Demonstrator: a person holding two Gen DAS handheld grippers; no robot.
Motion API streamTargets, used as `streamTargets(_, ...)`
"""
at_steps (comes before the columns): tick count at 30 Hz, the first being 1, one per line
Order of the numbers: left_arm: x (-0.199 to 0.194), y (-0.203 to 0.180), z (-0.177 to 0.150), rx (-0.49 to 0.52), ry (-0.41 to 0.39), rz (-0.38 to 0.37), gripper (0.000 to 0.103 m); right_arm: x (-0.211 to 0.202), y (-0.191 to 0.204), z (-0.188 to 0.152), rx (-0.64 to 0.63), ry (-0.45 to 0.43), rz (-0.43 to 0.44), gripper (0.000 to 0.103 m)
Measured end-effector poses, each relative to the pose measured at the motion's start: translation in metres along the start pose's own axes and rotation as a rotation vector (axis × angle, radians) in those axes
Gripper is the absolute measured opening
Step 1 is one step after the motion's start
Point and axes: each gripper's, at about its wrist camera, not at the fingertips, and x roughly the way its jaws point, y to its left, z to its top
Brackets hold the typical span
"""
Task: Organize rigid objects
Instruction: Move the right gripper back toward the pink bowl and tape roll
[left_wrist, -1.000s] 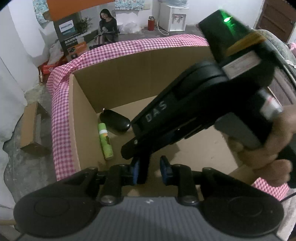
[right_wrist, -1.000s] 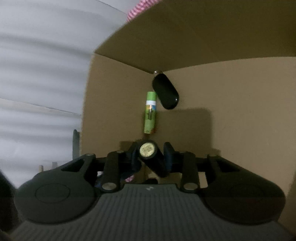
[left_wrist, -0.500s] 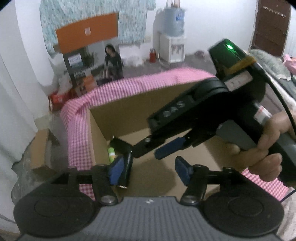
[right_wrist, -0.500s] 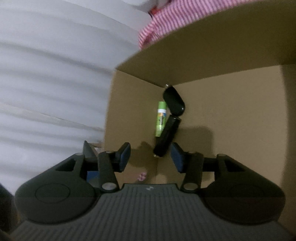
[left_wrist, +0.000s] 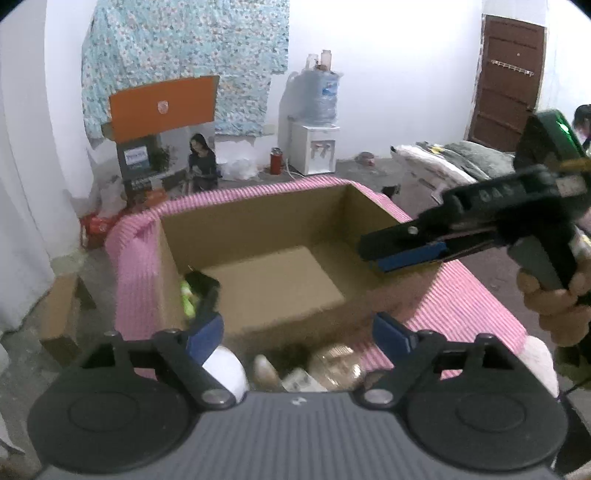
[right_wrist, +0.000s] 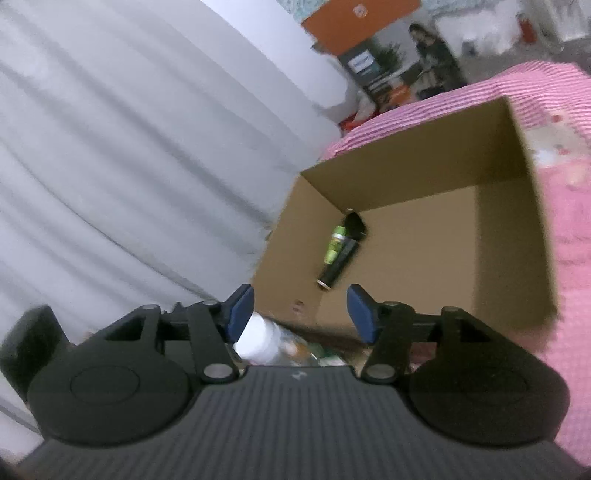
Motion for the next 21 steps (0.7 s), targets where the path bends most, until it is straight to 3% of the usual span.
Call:
streamTargets(5, 0.013, -0.014, -0.037, -0.01, 0.064, -0.08, 0.092, -0.018, -0.019, -0.053, 0.014, -0.027, -0.076, 0.056)
streamTargets(9, 0.033, -0.03, -0.065, 0.019, 0.149, -0.114, 0.092, 0.006, -0.03, -0.098, 0.025, 0.005, -0.11, 0.056)
streamTargets(16, 0.062, -0.042, -0.095, 0.086, 0.189, -0.033, 0.092, 0.037, -0.029, -0.129, 0.026, 0.055, -0.156, 0.052)
streamTargets(21, 0.079, -0.039, -0.105, 0.103, 0.207, 0.003, 0.085, 0.053, -0.022, -0.136, -0.012, 0.093, -0.211, 0.036)
